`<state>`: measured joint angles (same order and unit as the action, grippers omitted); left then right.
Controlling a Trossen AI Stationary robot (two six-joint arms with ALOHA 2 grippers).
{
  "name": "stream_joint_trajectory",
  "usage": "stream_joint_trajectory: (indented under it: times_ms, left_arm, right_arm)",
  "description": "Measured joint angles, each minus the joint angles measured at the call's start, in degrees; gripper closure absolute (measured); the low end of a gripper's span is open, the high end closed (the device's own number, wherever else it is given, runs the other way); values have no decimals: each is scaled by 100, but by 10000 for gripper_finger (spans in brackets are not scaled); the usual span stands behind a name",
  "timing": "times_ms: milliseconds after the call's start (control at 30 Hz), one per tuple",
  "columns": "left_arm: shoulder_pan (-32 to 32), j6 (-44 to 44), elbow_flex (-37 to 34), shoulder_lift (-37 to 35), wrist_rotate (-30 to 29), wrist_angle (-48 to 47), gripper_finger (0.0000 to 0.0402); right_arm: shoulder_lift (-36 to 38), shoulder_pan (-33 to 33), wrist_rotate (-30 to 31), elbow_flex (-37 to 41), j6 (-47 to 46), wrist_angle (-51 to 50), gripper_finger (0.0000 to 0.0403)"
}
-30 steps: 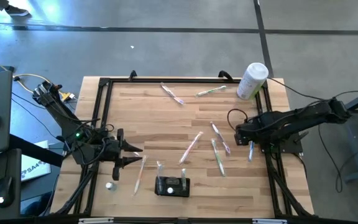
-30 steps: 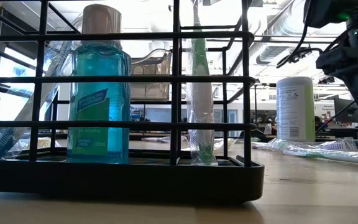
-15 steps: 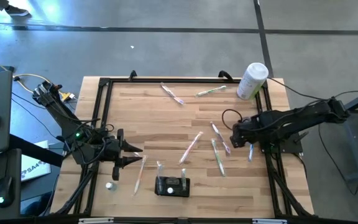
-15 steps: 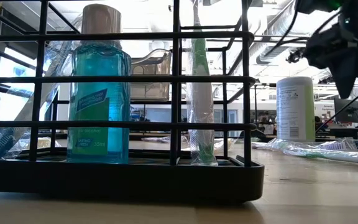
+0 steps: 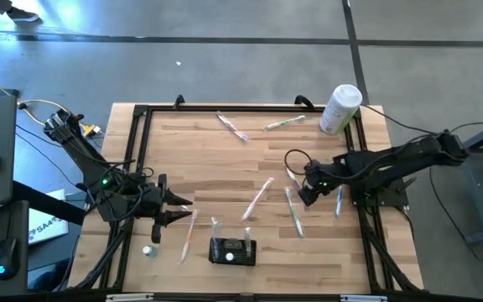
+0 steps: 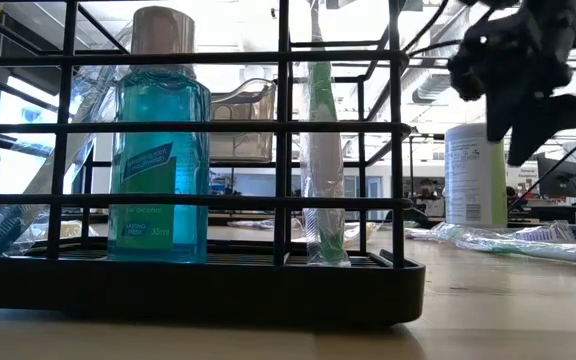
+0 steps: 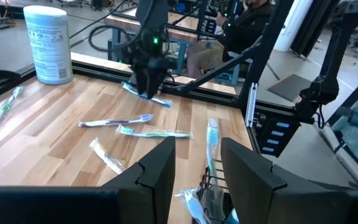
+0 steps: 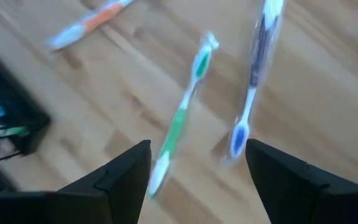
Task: Pick & Place toothbrushing station
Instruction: Put the bottom purple toothbrush into the black wire organizer
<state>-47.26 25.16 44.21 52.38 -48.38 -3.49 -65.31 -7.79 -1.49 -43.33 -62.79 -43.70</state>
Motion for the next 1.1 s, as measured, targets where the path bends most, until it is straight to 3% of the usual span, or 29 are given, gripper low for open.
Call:
stream_joint_trajectory:
  times_ms: [267, 533, 1100]
  left_arm:
    - [0, 608, 0, 0, 40, -4, 272]
    - [0, 701, 0, 0, 688, -2, 272]
    - [0, 653, 0, 0, 706, -27, 272]
  right_arm:
    - [-821, 399, 294, 0, 305, 19, 149]
    - [-1228, 564, 291, 0, 448, 65, 149]
    - [-1800, 549, 533, 0, 414, 405, 149]
